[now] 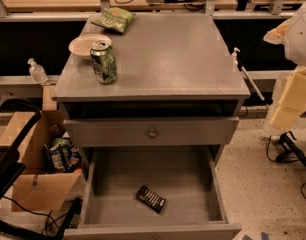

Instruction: Pick rxbar chocolate from middle drawer and place on counter

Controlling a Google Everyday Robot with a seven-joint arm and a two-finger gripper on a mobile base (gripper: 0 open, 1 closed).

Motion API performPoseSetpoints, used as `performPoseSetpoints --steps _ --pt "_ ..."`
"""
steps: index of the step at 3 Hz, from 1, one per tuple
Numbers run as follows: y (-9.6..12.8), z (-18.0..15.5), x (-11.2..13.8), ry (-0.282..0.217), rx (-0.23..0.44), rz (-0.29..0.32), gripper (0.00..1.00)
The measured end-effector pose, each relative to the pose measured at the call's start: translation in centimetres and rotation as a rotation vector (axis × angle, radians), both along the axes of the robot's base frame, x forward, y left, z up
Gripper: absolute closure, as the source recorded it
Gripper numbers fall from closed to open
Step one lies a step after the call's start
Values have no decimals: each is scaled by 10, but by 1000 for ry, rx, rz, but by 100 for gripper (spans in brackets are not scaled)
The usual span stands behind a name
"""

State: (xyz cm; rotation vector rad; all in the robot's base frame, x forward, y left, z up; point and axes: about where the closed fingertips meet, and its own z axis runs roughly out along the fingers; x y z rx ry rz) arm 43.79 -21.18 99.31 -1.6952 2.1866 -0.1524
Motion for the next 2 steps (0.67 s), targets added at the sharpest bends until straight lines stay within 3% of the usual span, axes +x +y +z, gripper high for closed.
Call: performPoseSetpoints --steps 1,2 --pt "0 0 0 0 0 0 0" --pt "4 -11 4 -25 61 -32 0"
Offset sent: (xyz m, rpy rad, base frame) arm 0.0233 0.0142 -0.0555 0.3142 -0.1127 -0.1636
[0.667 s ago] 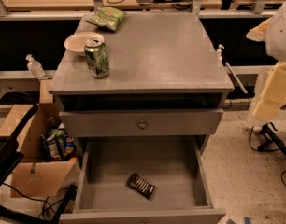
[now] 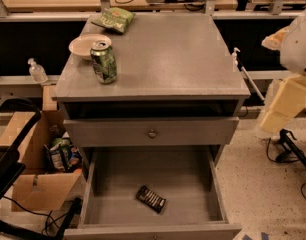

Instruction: Pick rxbar chocolate from middle drawer and place on counter

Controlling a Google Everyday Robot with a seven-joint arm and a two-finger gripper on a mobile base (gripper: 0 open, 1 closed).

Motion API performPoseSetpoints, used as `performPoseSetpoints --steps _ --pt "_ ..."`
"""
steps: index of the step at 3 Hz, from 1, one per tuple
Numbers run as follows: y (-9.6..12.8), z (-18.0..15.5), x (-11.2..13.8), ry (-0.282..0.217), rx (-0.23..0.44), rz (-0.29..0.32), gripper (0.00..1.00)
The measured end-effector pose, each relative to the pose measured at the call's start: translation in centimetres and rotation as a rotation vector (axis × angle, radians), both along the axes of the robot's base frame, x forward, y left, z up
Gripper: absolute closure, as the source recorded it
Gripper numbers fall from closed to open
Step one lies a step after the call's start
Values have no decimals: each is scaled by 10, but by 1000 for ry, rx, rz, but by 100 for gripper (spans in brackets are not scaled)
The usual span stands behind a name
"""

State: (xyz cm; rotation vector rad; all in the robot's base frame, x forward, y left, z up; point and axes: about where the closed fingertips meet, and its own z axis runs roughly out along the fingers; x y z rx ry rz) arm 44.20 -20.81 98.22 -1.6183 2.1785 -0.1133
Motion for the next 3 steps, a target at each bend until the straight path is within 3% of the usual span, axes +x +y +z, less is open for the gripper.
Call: performPoseSetpoints --steps 1,2,3 --pt "19 -55 0 -15 185 -88 0" --pt "40 -115 -6 -44 325 -114 0" --pt "56 -151 15 -86 433 -147 0"
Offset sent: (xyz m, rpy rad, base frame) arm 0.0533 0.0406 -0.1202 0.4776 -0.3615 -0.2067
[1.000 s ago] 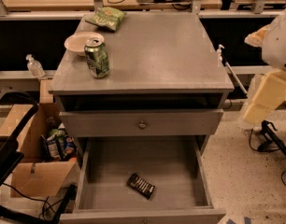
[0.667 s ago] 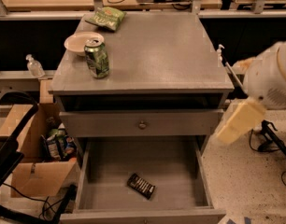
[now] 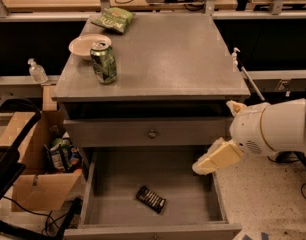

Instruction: Pick rxbar chocolate from middle drawer and place on counter

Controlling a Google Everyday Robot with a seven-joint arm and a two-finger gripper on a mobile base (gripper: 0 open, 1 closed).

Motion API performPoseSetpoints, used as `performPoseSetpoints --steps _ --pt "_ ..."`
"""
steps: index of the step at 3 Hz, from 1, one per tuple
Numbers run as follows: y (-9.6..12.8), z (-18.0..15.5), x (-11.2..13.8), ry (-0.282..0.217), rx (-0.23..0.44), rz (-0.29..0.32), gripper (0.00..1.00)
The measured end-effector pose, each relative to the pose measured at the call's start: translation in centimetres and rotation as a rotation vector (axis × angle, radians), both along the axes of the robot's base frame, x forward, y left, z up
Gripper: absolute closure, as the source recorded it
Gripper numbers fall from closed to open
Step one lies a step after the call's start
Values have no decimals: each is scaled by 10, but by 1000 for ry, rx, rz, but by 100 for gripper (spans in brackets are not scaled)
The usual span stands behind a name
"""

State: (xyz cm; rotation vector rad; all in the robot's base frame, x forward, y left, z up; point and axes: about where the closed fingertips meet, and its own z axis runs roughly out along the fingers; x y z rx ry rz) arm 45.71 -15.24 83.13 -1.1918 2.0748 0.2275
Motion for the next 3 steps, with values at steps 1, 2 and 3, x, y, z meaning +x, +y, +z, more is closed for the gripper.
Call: performPoseSetpoints --steps 1,2,3 --pt "-3 11 18 -68 6 -41 0" --pt "11 -16 11 -30 -9 -39 0" --pt "24 -76 1 -9 33 -67 0"
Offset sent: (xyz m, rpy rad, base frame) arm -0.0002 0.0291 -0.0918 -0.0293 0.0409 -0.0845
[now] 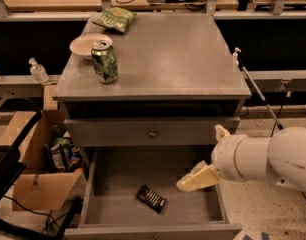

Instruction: Pick rxbar chocolate from middle drawer and place on counter

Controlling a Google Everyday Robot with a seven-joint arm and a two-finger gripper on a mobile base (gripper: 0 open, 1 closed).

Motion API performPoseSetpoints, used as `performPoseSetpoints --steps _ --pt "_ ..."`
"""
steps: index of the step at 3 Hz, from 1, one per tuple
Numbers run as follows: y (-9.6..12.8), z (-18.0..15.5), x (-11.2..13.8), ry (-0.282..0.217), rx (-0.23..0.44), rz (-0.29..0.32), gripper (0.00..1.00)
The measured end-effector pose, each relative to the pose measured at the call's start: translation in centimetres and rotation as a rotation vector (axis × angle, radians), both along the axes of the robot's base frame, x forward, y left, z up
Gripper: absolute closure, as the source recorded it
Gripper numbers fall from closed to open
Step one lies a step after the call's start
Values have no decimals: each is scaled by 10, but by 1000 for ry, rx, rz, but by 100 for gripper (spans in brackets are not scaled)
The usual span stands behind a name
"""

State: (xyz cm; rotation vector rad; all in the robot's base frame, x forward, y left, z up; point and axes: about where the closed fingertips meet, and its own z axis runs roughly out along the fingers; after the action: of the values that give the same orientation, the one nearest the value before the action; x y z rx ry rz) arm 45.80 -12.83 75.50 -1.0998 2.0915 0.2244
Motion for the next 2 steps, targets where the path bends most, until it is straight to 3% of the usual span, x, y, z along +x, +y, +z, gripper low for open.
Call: performPoseSetpoints --steps 2 --pt "12 -133 -4 -72 160 -24 0"
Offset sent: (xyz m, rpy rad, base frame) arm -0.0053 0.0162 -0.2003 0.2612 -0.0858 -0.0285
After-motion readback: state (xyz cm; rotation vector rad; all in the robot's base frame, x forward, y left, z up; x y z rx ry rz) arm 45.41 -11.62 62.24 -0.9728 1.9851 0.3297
